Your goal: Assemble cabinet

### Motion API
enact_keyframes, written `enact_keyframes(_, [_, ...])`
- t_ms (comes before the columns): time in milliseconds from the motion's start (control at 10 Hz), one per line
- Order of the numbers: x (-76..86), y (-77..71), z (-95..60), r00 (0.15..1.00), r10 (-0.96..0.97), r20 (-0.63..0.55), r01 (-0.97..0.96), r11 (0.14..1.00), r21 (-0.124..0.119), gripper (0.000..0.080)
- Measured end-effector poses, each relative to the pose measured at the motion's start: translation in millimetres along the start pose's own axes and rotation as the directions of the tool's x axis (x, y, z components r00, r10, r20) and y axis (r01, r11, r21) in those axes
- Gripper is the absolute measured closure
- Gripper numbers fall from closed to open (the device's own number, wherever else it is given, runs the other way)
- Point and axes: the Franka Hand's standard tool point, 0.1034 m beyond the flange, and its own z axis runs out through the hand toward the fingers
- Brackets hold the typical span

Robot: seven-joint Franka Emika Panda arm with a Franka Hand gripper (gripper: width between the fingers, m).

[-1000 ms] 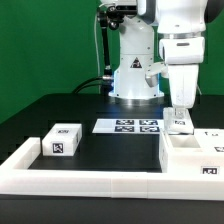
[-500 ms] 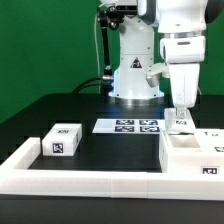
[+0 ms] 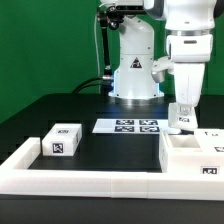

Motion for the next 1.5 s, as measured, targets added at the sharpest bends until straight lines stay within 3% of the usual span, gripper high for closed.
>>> enact_keyframes(100, [-0.1,0.0,0.9,1.000,-0.006,-0.004,0.006,1.000,-0.005,0.0737])
enact_keyframes(200, [-1.2,1.0,2.4,1.000,-0.007,-0.015,0.007,1.000,-0.024,0.0737])
enact_keyframes(400, [2.7,1.5,5.3,0.999,-0.014,-0.049,0.010,0.996,-0.087,0.0737])
enact_keyframes(600, [-0.7,6.5,2.1,0.996,-0.074,-0.058,0.066,0.989,-0.130,0.0737])
enact_keyframes(1000, [-1.8,6.6,3.4,0.996,-0.071,-0.060,0.063,0.990,-0.128,0.0737])
enact_keyframes(1300, [-20.9,5.2,8.5,0.995,-0.084,-0.047,0.079,0.993,-0.090,0.0737])
enact_keyframes(1500, [-23.6,5.4,10.2,0.997,-0.061,-0.050,0.057,0.995,-0.083,0.0737])
